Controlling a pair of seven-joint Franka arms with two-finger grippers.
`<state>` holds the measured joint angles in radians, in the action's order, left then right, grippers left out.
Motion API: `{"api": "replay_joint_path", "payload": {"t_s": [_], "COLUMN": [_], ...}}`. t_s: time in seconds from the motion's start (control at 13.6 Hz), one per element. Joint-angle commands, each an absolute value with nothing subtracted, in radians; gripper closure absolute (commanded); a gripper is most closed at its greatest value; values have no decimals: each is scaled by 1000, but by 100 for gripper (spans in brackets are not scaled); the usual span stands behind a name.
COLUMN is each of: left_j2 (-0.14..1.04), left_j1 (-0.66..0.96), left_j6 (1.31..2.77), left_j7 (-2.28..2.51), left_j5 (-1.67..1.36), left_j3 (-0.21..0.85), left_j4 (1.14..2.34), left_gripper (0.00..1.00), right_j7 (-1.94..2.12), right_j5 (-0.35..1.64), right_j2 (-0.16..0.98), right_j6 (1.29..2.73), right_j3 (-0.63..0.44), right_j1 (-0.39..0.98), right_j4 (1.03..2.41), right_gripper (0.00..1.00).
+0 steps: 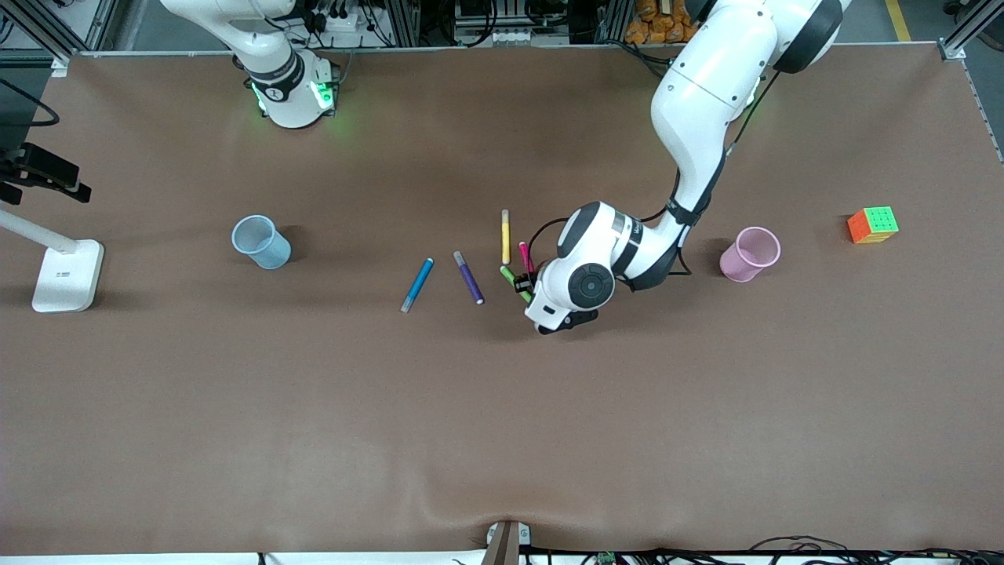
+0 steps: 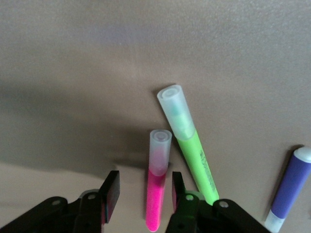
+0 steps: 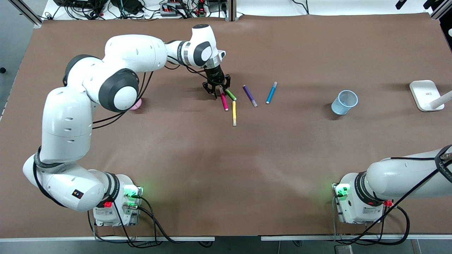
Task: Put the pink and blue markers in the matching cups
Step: 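Lower the left gripper and grasp the pink marker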
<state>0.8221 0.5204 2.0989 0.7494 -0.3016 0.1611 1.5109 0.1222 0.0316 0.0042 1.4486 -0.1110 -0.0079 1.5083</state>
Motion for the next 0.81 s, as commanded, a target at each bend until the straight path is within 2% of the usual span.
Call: {"api": "replay_joint_path", "payload": {"t_s": [0.0, 0.44, 0.73], "left_j2": [834, 838, 847], "left_j1": [531, 531, 531], "left_j6": [2100, 2123, 2144], "left_j7": [747, 742, 715], "left_j5": [-287, -282, -284], "left_j3": [152, 150, 150], "left_j4": [1488, 1485, 1482], "left_gripper": [50, 51, 58], "right_j7": [126, 124, 124], "right_j5": [26, 26, 26], "right_j2": [6, 6, 6], "right_j6": [1439, 1439, 1439], "right_j3": [-104, -104, -104], "right_j1": [-17, -14, -15], "right_j4": [1499, 1499, 1499], "right_gripper": [0, 0, 0]}}
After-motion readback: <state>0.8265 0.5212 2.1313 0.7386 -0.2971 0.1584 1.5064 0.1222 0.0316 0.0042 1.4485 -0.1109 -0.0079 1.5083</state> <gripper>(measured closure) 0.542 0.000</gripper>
